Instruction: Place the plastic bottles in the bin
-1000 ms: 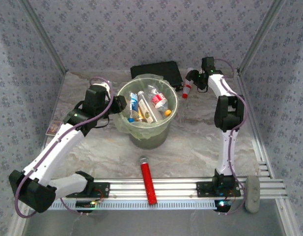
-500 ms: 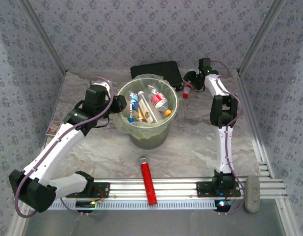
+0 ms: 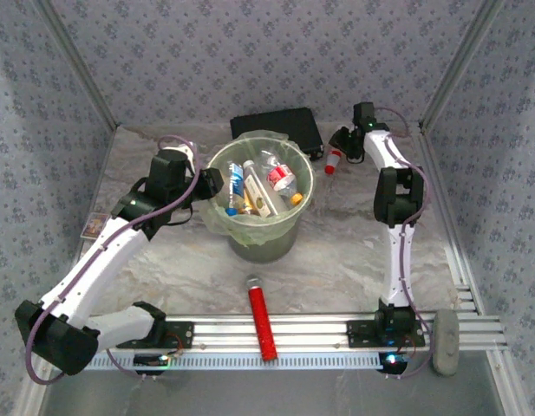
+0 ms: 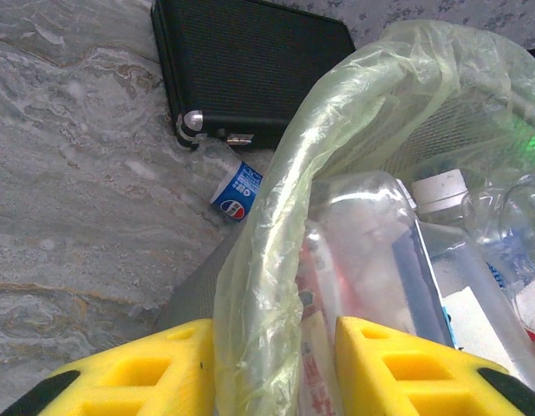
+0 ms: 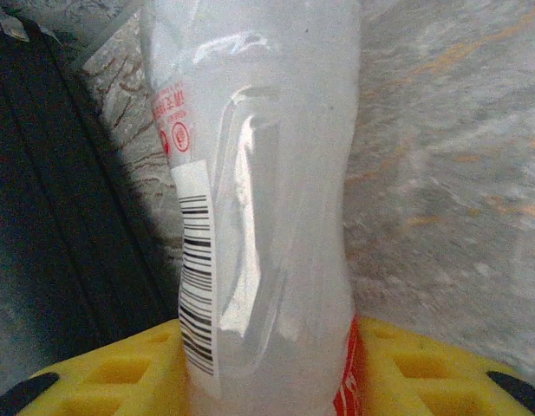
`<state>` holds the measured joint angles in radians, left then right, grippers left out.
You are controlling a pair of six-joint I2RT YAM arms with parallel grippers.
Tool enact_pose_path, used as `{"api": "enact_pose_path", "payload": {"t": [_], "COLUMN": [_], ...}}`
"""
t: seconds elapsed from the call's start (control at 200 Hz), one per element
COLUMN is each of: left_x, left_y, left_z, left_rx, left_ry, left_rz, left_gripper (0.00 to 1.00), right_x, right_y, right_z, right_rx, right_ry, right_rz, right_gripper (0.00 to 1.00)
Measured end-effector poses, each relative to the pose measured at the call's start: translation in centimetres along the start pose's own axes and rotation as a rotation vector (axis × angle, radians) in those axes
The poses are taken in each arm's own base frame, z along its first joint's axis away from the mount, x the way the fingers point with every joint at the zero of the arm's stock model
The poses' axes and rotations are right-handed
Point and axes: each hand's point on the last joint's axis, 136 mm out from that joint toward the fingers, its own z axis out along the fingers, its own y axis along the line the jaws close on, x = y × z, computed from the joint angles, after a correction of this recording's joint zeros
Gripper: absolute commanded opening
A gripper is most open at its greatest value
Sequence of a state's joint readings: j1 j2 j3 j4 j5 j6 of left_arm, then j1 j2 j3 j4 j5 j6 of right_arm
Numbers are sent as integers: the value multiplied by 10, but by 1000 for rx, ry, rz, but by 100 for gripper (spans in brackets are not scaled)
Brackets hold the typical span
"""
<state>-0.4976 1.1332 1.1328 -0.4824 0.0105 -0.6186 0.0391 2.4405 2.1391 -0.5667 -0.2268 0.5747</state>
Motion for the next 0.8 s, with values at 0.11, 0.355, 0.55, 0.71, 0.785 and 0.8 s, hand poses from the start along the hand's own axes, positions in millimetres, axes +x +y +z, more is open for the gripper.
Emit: {"api": "enact_pose_path", "payload": {"t": [0.11,0.355,0.55,0.71,0.785,0.8], "left_x": [0,-1,-1,-2,-4,-4], "left_y": [0,-1,-1,-3,-4,-4], "left_z": [-1,-6,-6,-7,-7,-7], "left_rx": [0,5,6,13,18,19], "left_ry": [0,-7,-8,-13,-20,-21], "left_rz": [0,0,0,0,0,0], "left_gripper": [41,41,40,40,40,40], "right_x": [-7,-21,3,55,88,98], "right_y": [2,43,95,147,180,188], "right_z": [-34,-162,-268,-320,-331,-332], "right_rx": [0,-84,-243,-406,-476,-492], "right_ry": [-21,-124,-167,-108,-51,-37], "right_rz": [-27,-152,-278,-388,-459,-478], "right_gripper": [44,43,44,45,45,45]}}
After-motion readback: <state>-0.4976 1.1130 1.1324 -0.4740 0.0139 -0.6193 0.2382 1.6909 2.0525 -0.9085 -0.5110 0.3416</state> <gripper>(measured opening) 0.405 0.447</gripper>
